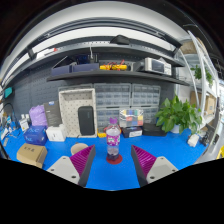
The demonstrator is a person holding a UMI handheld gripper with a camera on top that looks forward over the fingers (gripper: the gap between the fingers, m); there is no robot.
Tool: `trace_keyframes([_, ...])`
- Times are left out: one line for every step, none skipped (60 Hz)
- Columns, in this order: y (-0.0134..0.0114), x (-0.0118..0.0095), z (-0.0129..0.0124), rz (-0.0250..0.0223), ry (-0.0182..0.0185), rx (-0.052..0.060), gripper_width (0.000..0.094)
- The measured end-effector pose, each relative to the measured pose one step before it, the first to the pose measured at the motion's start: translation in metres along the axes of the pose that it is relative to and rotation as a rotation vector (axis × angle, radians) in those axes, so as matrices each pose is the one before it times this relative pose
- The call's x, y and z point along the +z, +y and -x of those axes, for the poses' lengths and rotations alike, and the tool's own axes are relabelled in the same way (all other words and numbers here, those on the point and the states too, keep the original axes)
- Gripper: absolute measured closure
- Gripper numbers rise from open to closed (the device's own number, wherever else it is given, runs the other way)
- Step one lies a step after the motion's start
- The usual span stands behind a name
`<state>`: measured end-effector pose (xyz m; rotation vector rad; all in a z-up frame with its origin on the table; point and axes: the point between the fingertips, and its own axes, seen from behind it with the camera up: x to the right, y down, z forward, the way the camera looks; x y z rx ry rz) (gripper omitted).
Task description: Pour water
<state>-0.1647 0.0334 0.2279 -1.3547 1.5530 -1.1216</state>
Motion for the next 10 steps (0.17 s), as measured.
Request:
trace_keyframes([0.00110,-0.00082,-0.00086,0.00278,0.00271,0.0010,0.0220])
trace_keyframes([0.00148,-0.00101,-0.00006,0.00283,0.00275,0.0002,0.0219])
trace_keyframes([0.00082,-0.00053,-0.00077,0.00144,0.00170,-0.0001,0.0220])
trace_keyframes([0.00092,-0.00044,-0.00095,0.00140,0.00078,-0.0010,0.0220])
trace_keyframes([0.00037,-0.00044,-0.00045,0.00123,0.00017,-0.0008,0.0220])
trace_keyframes([0.00041,-0.00029,-0.00018,0.00102,-0.00007,-0.0005,0.0220])
trace_keyframes([0.00011,-0.00029,0.00007,0.00059,-0.00024,-0.0001,0.0218])
trace_keyframes([-0.00003,-0.00039,-0.00004,0.00005,-0.00046,-0.0001,0.0218])
trace_keyframes([-0.00005,-0.00040,0.00016,-0.00025,-0.00027,-0.0003,0.0220])
trace_keyframes([-0.00031,-0.00020,-0.00016,-0.00055,-0.00012,-0.0008,0.0218])
